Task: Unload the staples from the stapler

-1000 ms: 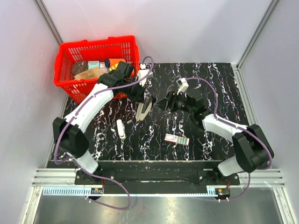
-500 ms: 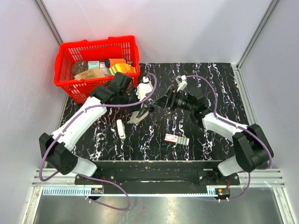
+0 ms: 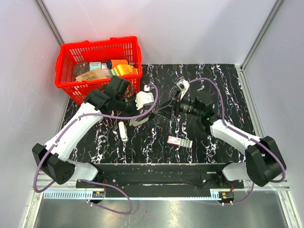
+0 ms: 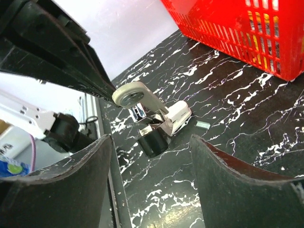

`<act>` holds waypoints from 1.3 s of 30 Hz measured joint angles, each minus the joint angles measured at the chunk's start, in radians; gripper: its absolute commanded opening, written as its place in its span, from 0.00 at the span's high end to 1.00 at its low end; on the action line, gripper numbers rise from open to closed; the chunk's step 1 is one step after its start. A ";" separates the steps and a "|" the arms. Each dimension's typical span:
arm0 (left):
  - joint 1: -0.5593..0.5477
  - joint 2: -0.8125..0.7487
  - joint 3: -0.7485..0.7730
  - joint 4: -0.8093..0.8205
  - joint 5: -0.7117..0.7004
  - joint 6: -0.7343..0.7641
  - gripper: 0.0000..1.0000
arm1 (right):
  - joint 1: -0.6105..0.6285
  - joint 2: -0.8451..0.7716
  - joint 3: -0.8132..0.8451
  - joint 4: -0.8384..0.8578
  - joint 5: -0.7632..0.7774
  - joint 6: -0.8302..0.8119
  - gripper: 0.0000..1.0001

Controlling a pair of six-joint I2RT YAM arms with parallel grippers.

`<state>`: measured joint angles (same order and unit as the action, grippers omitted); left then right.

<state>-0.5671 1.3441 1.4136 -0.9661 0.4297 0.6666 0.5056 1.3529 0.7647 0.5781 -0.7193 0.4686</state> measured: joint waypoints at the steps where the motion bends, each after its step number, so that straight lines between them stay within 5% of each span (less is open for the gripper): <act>1: -0.001 0.000 0.002 -0.013 0.012 0.008 1.00 | 0.009 -0.010 -0.001 -0.011 0.000 -0.026 0.29; 15: -0.002 0.018 0.058 -0.096 0.109 0.013 1.00 | 0.188 -0.009 0.079 -0.167 0.064 -0.294 0.39; 26: -0.002 0.020 0.058 -0.101 0.121 0.013 1.00 | 0.206 0.007 0.080 -0.230 0.138 -0.375 0.44; 39: -0.002 0.020 0.058 -0.104 0.126 -0.006 1.00 | 0.208 0.019 0.080 -0.233 0.125 -0.377 0.85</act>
<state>-0.5686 1.3640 1.4712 -1.0698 0.5552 0.6609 0.7136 1.3720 0.8452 0.3447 -0.5941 0.0914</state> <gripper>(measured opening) 0.040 0.389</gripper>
